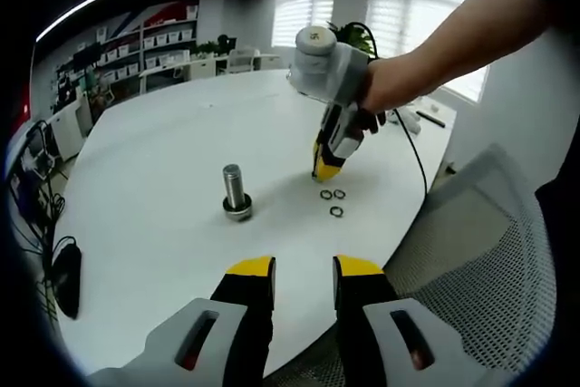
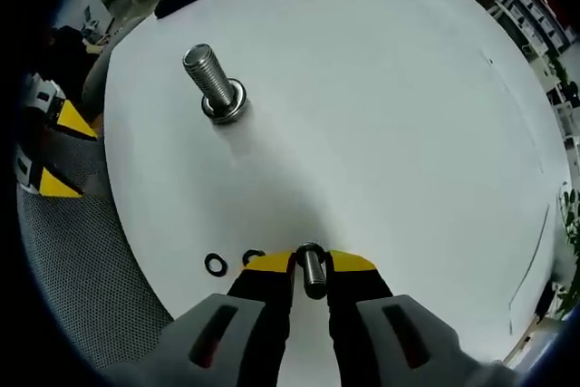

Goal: Place the washer onto the threaded stud by aligning its center hole with the stud, sliding it down to the base, and recovering from edge contact or off-axis alignment until the washer reaches the visible bottom stop.

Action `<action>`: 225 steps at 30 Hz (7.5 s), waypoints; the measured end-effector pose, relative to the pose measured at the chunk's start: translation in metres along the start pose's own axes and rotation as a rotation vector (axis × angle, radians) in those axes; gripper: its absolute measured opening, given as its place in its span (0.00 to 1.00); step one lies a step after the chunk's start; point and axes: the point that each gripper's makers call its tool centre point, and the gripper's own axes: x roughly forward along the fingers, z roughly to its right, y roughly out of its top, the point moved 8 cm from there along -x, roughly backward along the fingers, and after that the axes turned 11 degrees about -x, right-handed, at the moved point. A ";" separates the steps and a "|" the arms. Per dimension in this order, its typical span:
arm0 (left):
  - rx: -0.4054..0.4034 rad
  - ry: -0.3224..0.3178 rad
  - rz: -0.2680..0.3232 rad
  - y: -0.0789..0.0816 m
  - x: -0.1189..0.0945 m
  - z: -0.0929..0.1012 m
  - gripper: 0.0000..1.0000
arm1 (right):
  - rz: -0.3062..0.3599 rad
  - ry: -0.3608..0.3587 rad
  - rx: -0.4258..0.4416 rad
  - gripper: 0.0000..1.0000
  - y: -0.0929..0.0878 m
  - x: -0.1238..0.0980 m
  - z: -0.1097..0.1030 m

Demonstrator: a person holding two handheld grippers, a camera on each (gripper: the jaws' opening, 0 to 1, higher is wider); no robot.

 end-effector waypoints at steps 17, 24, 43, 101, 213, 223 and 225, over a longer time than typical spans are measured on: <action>-0.003 -0.007 0.006 0.001 0.001 0.000 0.23 | 0.011 -0.006 0.022 0.22 -0.010 -0.006 0.000; -0.003 -0.006 0.008 0.001 0.001 0.000 0.23 | 0.017 -0.007 0.010 0.24 -0.014 -0.009 -0.004; -0.004 0.003 0.010 0.001 0.000 -0.001 0.23 | 0.019 0.006 0.018 0.27 -0.031 -0.008 -0.016; -0.004 0.008 0.016 0.001 0.000 -0.002 0.22 | 0.091 0.018 -0.043 0.26 -0.030 -0.010 -0.039; -0.004 0.031 0.013 0.001 0.000 -0.004 0.19 | -0.097 0.067 -0.199 0.17 -0.010 -0.001 -0.037; -0.005 0.035 0.017 0.002 -0.001 -0.005 0.19 | -0.154 0.016 -0.256 0.15 -0.003 0.002 -0.047; -0.006 0.035 0.020 0.002 -0.001 -0.004 0.19 | -0.173 0.003 -0.278 0.15 -0.003 0.001 -0.047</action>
